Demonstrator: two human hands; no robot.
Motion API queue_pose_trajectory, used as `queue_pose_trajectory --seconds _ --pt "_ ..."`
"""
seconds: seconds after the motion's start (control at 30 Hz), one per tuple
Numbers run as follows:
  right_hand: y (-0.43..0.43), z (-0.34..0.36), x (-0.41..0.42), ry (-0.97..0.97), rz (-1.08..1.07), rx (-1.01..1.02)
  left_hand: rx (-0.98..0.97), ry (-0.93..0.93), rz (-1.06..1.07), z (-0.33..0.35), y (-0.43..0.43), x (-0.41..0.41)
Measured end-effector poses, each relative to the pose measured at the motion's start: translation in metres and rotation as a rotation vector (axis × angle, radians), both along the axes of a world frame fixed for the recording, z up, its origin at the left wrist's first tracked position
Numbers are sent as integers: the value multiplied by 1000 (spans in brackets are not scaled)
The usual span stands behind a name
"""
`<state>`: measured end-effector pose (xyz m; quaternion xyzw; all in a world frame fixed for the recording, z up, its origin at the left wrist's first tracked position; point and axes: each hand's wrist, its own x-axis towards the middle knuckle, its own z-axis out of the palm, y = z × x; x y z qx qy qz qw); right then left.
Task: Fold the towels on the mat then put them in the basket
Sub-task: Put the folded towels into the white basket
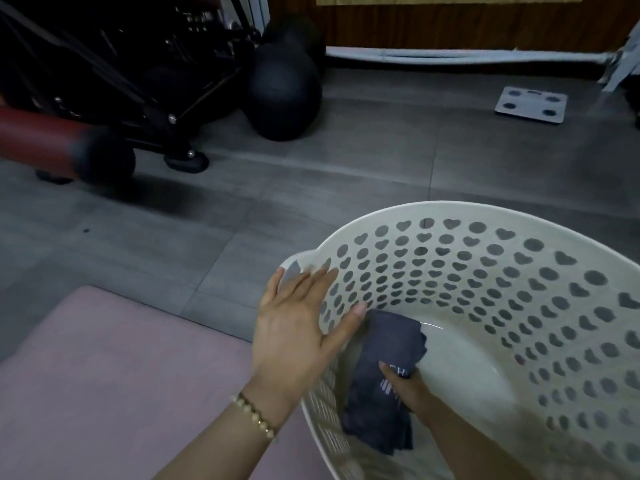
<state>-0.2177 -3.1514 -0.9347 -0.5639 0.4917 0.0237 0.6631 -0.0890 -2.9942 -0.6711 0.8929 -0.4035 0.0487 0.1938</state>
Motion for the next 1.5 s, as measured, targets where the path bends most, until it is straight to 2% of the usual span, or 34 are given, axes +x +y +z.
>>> queue_pose_trajectory --seconds 0.1,0.17,0.27,0.4,0.47,0.53,0.6,0.7,0.8,0.97,1.17,1.23,1.4,1.5 --pt "3 54 -1 89 128 3 14 0 -16 2 -1 -4" --pt "-5 73 -4 144 217 -64 29 1 -30 4 -4 -9" --pt "-19 125 -10 153 363 -246 80 2 -56 9 -7 -17" --pt "-37 202 -44 114 413 -419 158 -58 -93 16 -9 -26" --pt "-43 244 -75 88 449 -524 174 -1 -119 25 -14 -42" --pt "-50 283 -108 50 442 -644 139 106 -190 37 -26 -68" --pt "-56 322 -145 30 411 -781 21 204 -287 53 -43 -104" --pt "-69 365 -213 49 309 -983 -103 261 -441 76 -74 -168" --pt "-79 387 -288 79 179 -1056 -171 319 -581 88 -103 -235" --pt "-72 351 -432 196 -91 -892 -101 391 -772 53 -134 -349" --pt "-26 241 -556 333 -508 -598 199 447 -849 -36 -146 -438" --pt "-8 208 -582 364 -601 -500 322 463 -874 -60 -146 -460" --pt "34 137 -614 302 -1089 -300 545 462 -967 -119 -147 -499" --pt "54 108 -612 200 -1243 65 644 400 -1042 -149 -146 -513"
